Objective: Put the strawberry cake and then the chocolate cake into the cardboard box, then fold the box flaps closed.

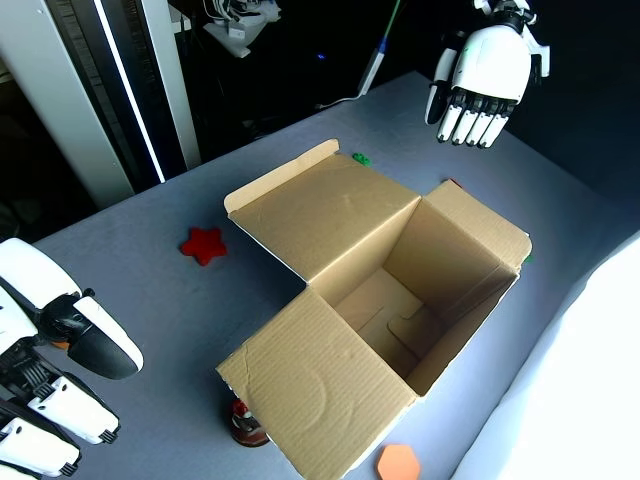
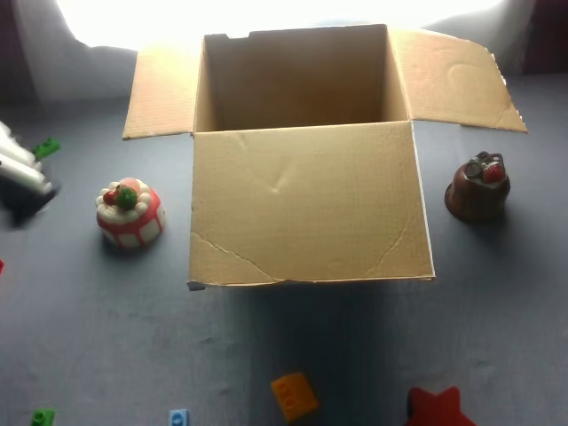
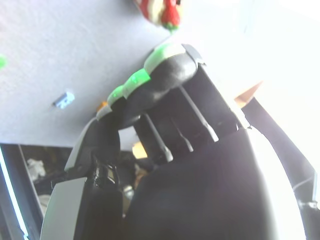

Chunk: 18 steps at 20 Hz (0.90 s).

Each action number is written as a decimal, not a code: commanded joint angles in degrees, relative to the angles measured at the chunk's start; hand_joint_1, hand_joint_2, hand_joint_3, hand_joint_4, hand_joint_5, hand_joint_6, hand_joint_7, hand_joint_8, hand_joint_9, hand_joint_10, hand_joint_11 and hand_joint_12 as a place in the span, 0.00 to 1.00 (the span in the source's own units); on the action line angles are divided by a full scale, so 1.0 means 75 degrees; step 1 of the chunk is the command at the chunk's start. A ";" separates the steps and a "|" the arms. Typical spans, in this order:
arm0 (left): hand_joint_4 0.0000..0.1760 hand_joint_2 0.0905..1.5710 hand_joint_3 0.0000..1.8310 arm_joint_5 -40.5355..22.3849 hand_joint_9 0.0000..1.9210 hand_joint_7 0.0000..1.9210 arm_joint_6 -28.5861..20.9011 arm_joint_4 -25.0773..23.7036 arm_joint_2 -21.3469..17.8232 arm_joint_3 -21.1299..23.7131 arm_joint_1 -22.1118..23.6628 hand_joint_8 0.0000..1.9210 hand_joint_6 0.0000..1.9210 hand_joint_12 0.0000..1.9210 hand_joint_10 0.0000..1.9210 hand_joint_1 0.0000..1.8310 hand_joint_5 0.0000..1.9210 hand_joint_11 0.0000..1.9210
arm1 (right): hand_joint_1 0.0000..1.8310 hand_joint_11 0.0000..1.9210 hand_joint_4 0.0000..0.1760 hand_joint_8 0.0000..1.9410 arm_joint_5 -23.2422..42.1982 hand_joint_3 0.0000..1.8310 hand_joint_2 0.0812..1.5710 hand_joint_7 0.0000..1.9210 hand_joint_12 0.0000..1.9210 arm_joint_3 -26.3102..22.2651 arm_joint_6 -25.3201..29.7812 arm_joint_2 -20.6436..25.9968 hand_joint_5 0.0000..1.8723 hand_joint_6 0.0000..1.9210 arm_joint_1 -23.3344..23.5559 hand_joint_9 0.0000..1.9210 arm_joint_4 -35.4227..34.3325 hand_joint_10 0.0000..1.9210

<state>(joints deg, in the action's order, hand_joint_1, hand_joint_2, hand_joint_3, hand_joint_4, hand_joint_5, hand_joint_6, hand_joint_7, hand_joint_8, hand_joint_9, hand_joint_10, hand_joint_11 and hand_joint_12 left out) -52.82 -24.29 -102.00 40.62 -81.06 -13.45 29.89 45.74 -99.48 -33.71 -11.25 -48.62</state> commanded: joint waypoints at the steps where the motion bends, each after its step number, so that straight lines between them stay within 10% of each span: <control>1: 0.30 0.65 0.02 -0.0040 0.10 0.09 -0.0042 0.0468 -0.0033 -0.0044 0.0077 0.00 0.00 0.42 0.01 0.40 0.09 0.00 | 0.32 0.00 0.00 0.00 0.0805 0.02 0.65 0.07 0.41 0.0026 -0.0007 0.0112 0.09 0.02 0.0105 0.07 0.0249 0.06; 18: 0.38 0.59 0.00 -0.0145 0.05 0.04 -0.0658 -0.0767 0.0028 0.0065 0.0894 0.00 0.00 0.34 0.00 0.59 0.02 0.00 | 0.44 0.00 0.00 0.00 0.0804 0.00 0.63 0.07 0.38 0.0023 -0.0009 0.0106 0.07 0.00 0.0128 0.07 0.0249 0.01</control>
<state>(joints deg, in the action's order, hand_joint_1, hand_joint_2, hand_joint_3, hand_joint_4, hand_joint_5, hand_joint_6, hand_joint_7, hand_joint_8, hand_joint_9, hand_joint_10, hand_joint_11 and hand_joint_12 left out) -54.35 -29.21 -110.59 41.50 -80.55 -7.44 30.11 45.74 -99.48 -33.71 -11.22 -48.49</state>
